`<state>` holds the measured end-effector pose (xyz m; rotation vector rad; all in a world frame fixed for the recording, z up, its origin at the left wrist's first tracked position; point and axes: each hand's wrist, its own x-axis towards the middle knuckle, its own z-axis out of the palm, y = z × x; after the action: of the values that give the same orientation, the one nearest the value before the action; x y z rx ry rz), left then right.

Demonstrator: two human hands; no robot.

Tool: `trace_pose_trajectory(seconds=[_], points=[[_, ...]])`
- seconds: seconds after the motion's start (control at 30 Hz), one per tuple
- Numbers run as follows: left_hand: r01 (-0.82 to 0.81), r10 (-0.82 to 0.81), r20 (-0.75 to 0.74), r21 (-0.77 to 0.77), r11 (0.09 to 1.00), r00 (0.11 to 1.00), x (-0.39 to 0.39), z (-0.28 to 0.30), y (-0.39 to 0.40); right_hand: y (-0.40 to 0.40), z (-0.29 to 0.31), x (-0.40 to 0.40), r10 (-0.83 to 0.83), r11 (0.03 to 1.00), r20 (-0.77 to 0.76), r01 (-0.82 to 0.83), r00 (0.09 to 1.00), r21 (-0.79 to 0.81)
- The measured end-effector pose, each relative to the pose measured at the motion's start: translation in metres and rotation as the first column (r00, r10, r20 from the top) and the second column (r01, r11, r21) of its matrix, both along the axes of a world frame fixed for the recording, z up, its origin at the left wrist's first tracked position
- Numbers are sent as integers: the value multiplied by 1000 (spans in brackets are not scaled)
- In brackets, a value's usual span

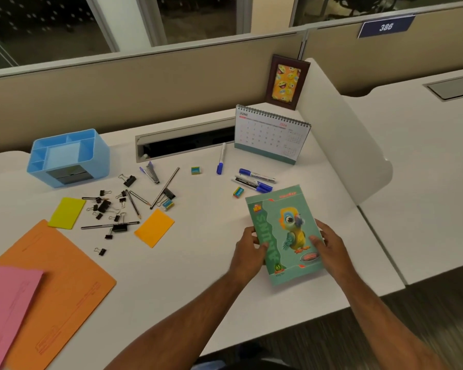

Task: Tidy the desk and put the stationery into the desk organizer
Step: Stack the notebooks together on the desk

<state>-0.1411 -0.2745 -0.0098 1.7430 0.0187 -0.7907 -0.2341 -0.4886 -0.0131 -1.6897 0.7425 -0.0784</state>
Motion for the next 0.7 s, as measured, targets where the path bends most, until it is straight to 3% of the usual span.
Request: trace_pose_trajectory(seconds=[0.43,0.7], points=[[183,-182,57,-17,983,982,29,3,-92,-91,-10,20,-127,973,-59,113,990,-200],[268,-269,-12,-53,962,963,27,1,-133,-123,-27,33,-161,959,-126,125,979,-256]])
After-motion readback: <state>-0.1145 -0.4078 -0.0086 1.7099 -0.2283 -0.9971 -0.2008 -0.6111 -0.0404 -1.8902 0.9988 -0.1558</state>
